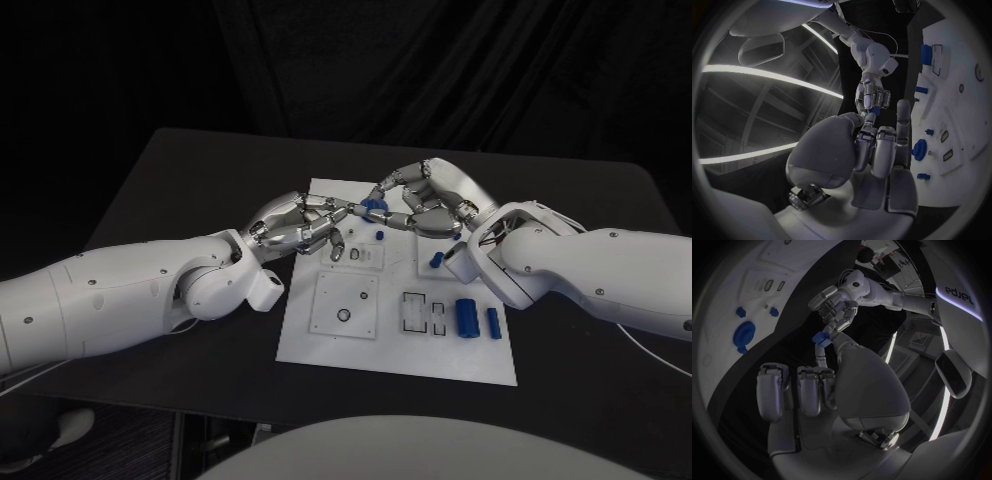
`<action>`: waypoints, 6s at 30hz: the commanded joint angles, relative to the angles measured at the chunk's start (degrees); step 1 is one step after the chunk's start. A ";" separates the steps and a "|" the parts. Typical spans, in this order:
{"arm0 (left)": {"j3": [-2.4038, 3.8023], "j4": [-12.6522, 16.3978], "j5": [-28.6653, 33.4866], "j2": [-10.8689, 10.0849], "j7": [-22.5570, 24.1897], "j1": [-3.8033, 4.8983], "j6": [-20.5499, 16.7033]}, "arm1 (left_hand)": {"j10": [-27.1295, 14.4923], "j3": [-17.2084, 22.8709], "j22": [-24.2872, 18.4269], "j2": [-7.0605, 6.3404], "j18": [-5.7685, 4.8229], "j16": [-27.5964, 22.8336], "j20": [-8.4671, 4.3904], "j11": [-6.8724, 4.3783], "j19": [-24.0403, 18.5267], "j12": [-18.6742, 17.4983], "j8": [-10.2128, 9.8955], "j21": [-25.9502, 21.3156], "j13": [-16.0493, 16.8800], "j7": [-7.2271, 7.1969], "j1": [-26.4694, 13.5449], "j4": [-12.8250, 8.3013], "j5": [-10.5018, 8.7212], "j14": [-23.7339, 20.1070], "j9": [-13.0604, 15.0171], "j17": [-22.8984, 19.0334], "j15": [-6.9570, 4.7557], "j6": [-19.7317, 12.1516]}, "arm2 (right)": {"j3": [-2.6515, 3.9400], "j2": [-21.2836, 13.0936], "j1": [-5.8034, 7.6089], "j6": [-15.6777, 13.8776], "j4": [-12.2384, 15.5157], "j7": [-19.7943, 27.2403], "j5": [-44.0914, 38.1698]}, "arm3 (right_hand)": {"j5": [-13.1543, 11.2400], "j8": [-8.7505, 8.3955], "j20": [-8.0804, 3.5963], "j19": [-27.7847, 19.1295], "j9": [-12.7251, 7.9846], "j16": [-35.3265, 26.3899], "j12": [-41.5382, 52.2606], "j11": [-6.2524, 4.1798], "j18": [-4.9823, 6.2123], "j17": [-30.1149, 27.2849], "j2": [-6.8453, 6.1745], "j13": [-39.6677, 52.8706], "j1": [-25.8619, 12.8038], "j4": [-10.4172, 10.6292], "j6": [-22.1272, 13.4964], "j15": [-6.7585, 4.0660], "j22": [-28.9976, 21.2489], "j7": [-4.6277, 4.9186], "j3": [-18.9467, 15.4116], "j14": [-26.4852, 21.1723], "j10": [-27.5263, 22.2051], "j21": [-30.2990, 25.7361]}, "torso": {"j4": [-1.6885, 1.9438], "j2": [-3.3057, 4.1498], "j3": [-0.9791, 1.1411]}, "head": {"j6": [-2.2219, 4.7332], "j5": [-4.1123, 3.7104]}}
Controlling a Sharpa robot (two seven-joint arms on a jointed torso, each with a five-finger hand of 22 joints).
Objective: Assemble the parts on the task board
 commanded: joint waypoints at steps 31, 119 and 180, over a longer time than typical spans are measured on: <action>0.05 0.01 0.04 0.19 0.19 -0.17 1.01 | 6.17 0.40 0.10 -0.08 1.13 0.14 -0.39 -0.44 0.15 0.09 -0.08 0.32 14.94 -0.10 -0.29 -0.13 -0.01 5.95 -0.13 15.08 -0.50 -0.57 | 0.00 0.75 -0.24 3.01 -0.25 -3.14 -1.92 | -0.14 -0.24 0.58 3.13 2.61 0.17 0.15 0.62 -0.08 15.10 0.21 15.09 0.67 0.11 1.09 0.80 13.40 -1.48 0.05 6.04 5.88 -0.53 | 0.02 0.02 -0.01 | -0.01 0.15; 0.05 -0.49 0.04 -0.29 -0.80 -0.40 1.21 | 6.17 0.78 0.61 -0.10 0.89 0.14 -0.25 0.45 -0.33 0.09 0.01 0.25 14.94 2.03 -1.10 0.03 -0.35 5.95 -0.04 15.08 -0.03 0.12 | -0.02 0.30 -0.72 -0.80 -0.30 -3.15 -3.93 | 0.95 -1.19 1.15 2.95 1.43 0.17 0.15 1.05 0.01 15.10 0.46 15.09 0.82 0.39 1.54 1.25 13.29 -1.10 -0.72 6.04 5.88 -0.79 | 0.05 0.03 0.01 | -0.01 -0.53; 0.05 -0.41 0.04 0.42 -0.15 -0.53 0.96 | 6.17 1.27 0.73 -0.06 0.86 0.14 0.12 0.67 -0.49 0.09 -0.65 0.20 14.94 1.93 -0.68 -0.61 -0.17 5.95 -0.36 15.08 0.35 -2.14 | -0.03 1.26 -0.72 3.43 -0.71 -7.00 -3.94 | 0.92 -1.65 1.17 2.74 1.07 0.17 0.15 1.07 0.11 15.10 0.53 15.09 1.17 0.25 1.17 1.26 13.16 -1.03 -0.72 6.04 5.88 -1.14 | 0.03 0.03 -0.03 | -0.01 -0.11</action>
